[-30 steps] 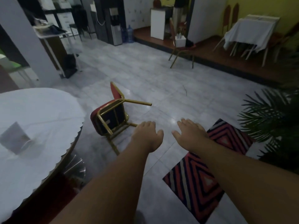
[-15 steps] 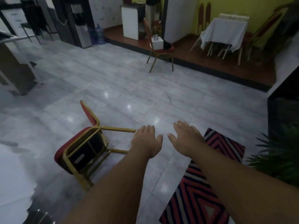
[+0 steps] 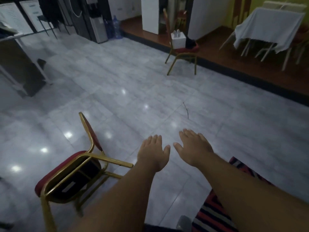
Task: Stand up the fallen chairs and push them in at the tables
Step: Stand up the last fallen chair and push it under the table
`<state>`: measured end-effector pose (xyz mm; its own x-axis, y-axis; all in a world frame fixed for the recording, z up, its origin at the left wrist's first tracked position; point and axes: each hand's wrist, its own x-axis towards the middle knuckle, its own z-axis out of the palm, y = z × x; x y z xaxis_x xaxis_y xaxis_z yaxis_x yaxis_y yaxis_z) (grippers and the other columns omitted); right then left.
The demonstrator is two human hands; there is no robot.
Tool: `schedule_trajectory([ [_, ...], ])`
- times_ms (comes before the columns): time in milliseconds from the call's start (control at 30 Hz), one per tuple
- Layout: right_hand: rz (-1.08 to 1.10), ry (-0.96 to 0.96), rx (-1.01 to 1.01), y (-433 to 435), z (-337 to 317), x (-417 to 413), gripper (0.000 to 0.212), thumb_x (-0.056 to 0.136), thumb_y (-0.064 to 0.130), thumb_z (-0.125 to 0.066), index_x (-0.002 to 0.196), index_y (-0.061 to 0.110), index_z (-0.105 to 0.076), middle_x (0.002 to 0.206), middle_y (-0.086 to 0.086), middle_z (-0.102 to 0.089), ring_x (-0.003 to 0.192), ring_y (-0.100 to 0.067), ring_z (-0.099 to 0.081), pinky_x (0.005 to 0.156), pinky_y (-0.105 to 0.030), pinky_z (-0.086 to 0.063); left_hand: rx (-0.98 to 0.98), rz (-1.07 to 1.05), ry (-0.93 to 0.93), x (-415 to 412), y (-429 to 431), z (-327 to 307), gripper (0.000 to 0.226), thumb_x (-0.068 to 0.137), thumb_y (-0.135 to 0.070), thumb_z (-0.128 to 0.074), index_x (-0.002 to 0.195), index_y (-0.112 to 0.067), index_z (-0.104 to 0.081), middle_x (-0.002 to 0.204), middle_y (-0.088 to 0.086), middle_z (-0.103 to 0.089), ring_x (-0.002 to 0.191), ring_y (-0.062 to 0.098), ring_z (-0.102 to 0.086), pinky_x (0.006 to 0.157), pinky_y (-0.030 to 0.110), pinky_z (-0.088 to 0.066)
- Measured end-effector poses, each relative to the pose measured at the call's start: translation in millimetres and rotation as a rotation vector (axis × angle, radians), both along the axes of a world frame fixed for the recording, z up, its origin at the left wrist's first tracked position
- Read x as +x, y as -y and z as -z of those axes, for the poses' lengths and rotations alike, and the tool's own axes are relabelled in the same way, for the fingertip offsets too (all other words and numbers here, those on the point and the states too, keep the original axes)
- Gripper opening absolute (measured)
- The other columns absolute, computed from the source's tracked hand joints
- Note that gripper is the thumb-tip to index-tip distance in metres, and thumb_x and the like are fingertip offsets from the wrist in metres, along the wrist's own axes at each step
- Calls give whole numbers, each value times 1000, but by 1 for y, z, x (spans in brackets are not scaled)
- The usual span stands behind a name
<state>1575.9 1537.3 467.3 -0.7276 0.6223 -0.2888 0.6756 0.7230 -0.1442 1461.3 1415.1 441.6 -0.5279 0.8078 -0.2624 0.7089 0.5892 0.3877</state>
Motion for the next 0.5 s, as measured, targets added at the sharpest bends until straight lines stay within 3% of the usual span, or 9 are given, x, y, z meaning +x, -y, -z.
schedule_trajectory([
  [200,-146,50,-7,-101,12,-100,69,104,55,-24,161,17,-15,170,-3,-9,156,-18,-5,125,-42,-3,34,-184,34,-86,-83,11,68,107,-50,-27,161,-10,-18,169,10,-17,157,27,-11,127,42,-6],
  [500,-309,97,-1,-202,31,-321,69,104,55,-22,161,18,-15,170,-1,-10,156,-16,-5,125,-41,-1,32,-370,55,-288,-170,43,68,106,-50,-27,160,-9,-21,168,12,-22,156,29,-16,128,43,-9],
])
